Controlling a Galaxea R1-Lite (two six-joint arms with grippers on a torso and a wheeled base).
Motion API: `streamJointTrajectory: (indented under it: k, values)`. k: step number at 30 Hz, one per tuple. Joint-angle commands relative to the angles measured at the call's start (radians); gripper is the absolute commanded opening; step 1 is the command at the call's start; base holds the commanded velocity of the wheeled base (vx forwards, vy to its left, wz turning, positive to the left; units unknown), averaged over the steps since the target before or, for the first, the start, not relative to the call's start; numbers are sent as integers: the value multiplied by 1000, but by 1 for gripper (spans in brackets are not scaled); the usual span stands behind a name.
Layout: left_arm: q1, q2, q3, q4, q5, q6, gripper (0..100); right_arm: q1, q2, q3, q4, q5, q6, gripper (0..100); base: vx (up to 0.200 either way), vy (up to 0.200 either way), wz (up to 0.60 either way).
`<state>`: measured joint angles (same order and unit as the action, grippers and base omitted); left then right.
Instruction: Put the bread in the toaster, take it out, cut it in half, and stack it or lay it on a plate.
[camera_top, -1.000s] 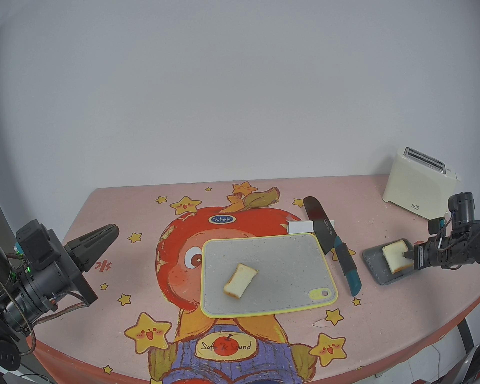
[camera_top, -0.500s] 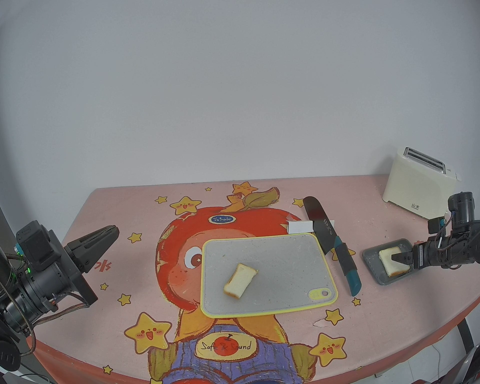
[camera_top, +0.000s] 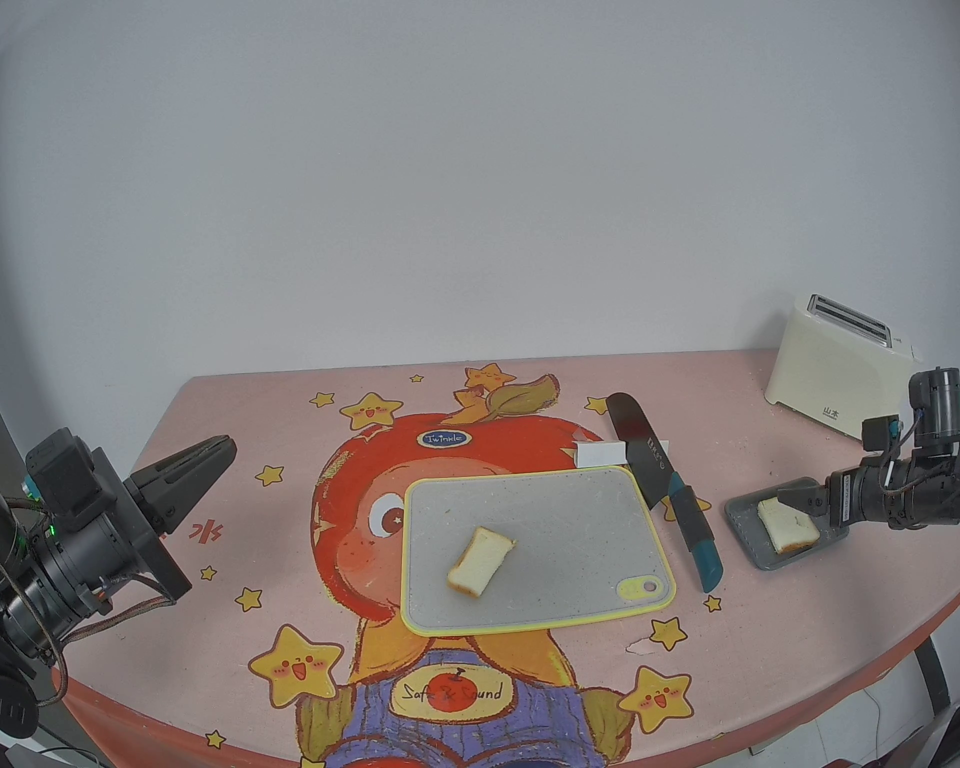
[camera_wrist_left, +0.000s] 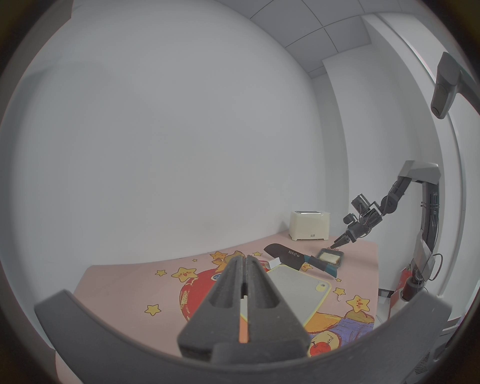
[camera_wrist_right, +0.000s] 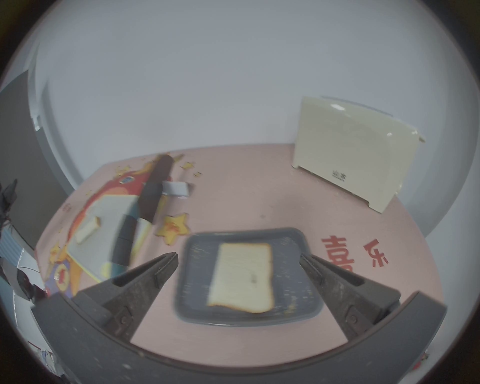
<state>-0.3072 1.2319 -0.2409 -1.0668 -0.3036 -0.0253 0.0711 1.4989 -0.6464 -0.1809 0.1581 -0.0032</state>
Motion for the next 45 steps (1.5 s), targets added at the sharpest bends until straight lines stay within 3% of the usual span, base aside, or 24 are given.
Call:
streamJointTrajectory:
  k: [1,3,5,15,21,31,35,40,45]
  values:
    - [-4,-6,-14,-2,-40,-4,0,457,-347,-7,92,-147,210,100,0,200,0]
    - [-6,-8,-8,-2,-49,-4,0,524,-348,-13,116,-206,227,100,0,200,0]
    - [-6,-28,11,-2,-49,-4,0,572,-344,-9,123,-233,241,100,0,200,0]
    - [-6,-46,23,-1,-52,-2,0,655,-304,19,121,-242,246,100,0,200,0]
    - [-24,-46,23,-2,-52,1,0,682,-258,40,107,-281,244,100,0,200,0]
    - [-26,-48,20,-4,-52,5,0,733,-220,40,107,-298,264,100,0,0,0]
    - [-26,-51,15,-4,-52,2,0,773,-144,-9,107,-315,330,100,0,0,0]
    - [-26,-51,20,-2,-52,4,0,768,4,-58,106,-408,335,100,0,0,0]
    - [-26,-52,23,-2,-51,5,0,762,141,-142,107,-422,336,100,0,0,0]
